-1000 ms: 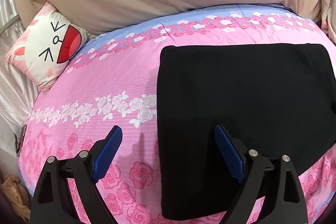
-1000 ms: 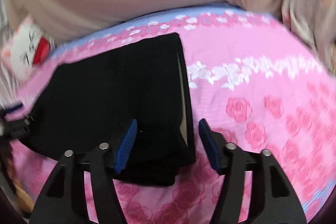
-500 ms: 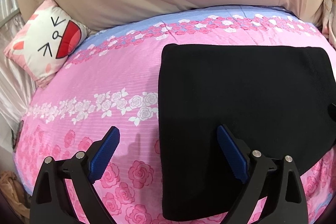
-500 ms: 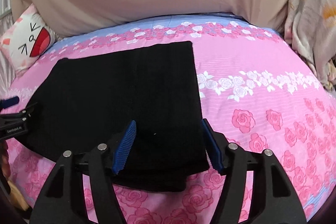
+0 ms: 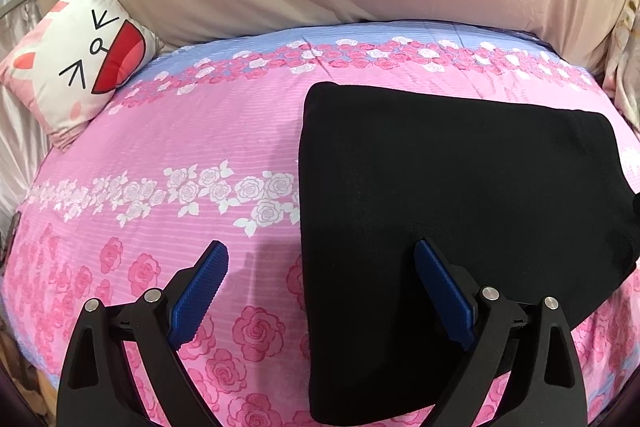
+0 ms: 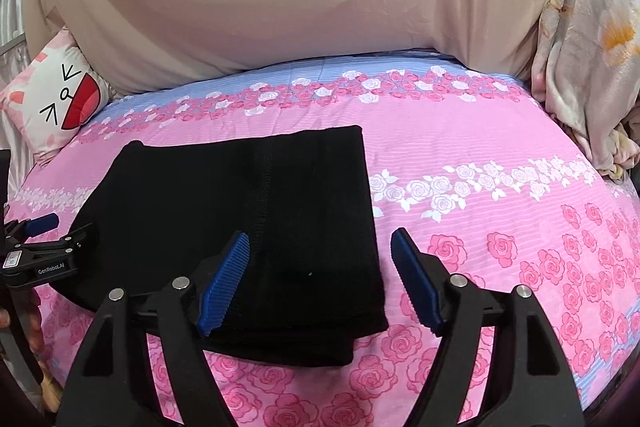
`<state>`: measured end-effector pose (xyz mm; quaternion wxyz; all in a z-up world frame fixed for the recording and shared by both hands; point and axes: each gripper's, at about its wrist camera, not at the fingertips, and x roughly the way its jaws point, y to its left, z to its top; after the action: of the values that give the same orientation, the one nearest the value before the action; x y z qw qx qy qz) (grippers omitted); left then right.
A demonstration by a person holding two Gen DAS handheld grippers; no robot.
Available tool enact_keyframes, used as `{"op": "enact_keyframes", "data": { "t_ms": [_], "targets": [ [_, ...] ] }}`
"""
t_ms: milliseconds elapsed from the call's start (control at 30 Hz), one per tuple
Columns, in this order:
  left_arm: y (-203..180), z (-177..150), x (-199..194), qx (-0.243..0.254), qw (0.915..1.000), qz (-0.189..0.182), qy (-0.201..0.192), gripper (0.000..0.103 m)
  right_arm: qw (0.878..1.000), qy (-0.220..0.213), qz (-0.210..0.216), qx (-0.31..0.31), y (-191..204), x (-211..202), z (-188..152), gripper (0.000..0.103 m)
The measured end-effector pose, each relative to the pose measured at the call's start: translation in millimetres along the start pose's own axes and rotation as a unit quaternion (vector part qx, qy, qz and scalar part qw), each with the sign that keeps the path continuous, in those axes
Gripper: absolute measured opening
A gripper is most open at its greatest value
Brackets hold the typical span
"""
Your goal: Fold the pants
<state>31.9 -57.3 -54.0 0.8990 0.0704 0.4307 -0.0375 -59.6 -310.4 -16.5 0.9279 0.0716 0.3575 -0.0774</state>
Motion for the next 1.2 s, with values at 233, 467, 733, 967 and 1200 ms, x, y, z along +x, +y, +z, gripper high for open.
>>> {"op": "enact_keyframes", "data": {
  "t_ms": [233, 467, 733, 967, 1200],
  "targets": [
    [2, 0, 0, -0.006, 1.0000, -0.007, 0.001, 0.093, 1.000, -0.001, -0.002, -0.003, 4, 0, 0, 0.072],
    [5, -1, 0, -0.011, 0.9998, -0.015, 0.001, 0.093, 1.000, -0.004, -0.011, -0.001, 4, -2, 1, 0.072],
    [4, 0, 1, -0.014, 0.9998, -0.017, 0.002, 0.093, 1.000, -0.005, -0.023, 0.005, -5, -3, 5, 0.072],
    [5, 1, 1, -0.014, 0.9997, -0.018, 0.002, 0.093, 0.999, -0.002, -0.029, 0.012, -14, -1, 5, 0.072],
    [5, -1, 1, -0.012, 0.9998, -0.016, 0.001, 0.093, 0.999, -0.002, -0.032, 0.009, -13, -1, 3, 0.080]
  ]
}}
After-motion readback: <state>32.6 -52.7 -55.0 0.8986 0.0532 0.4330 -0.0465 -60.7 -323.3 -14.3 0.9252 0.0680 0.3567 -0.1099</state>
